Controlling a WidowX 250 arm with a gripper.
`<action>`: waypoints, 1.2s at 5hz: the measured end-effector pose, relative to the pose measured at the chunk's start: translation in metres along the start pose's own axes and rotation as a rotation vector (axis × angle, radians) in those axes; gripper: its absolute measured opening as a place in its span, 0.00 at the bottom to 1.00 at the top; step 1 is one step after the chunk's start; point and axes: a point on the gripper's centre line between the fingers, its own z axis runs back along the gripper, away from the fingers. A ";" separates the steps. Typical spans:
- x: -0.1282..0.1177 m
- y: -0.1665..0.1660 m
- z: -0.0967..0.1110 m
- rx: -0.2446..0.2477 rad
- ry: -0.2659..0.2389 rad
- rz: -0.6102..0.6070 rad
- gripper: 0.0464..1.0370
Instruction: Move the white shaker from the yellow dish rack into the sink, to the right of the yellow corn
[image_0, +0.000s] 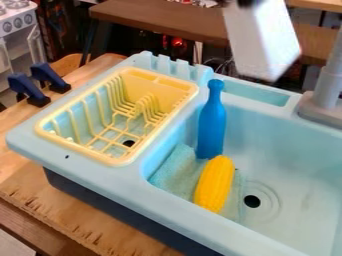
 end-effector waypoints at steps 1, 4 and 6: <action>-0.008 0.001 -0.046 -0.037 0.128 0.009 0.48; 0.025 -0.016 -0.184 0.120 0.251 0.009 0.48; 0.025 -0.021 -0.187 0.125 0.195 0.089 0.56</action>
